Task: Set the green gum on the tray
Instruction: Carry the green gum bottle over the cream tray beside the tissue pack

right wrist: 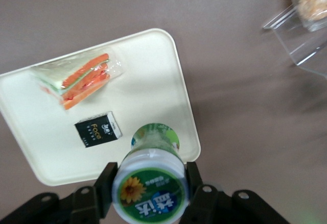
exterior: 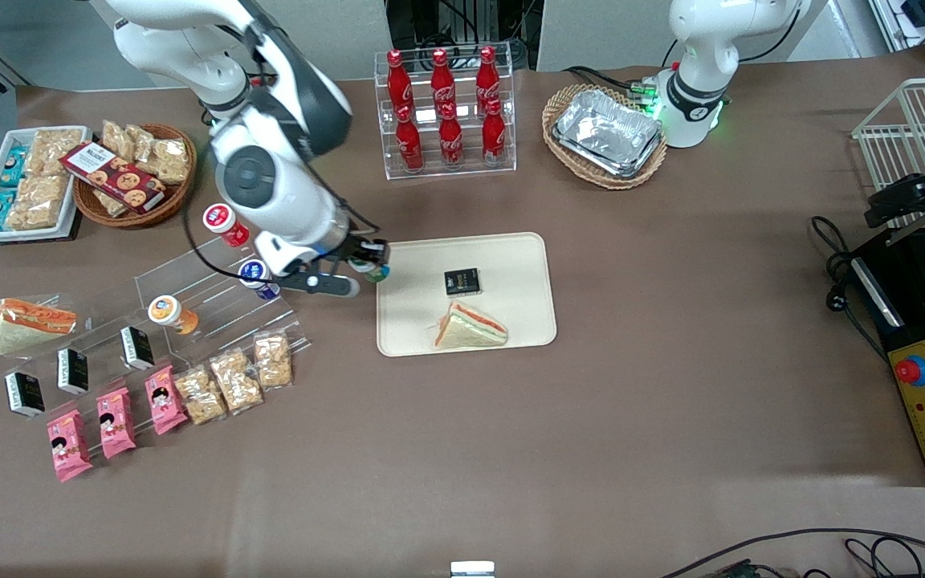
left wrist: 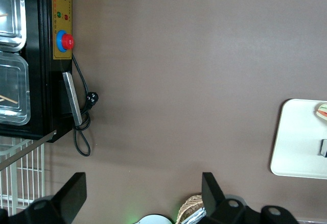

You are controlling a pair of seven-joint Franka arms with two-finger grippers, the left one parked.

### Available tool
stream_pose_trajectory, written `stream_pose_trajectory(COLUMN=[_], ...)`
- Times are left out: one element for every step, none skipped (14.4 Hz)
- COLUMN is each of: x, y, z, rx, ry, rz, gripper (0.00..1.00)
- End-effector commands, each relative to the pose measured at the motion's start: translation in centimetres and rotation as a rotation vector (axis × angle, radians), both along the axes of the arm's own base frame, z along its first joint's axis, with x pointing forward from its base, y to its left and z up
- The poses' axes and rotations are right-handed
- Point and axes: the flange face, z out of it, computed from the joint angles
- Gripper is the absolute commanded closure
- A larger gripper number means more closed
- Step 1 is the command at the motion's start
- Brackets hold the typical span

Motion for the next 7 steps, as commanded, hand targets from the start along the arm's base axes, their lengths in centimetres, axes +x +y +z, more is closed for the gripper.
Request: stream_pose_trajectory(x=[-1.6, -2.2, -3.3, -4.1, -4.5, -4.5, -4.7], y=[4.0, 4.6, 5.4, 5.5, 5.4, 5.4, 5.6], z=[-3.6, -4.7, -5.7, -6.9, -7.6, -8.2, -9.1], rx=[-0.052, -0.053, -0.055, -0.072, -0.088, -0.092, -0.097], ry=[-0.008, -0.011, -0.020, -0.041, -0.054, -0.051, -0.043], rz=[0.012, 0.015, 0.017, 0.022, 0.018, 0.018, 0.022], gripper=[0.80, 0.80, 0.80, 0.80, 0.80, 0.80, 0.80])
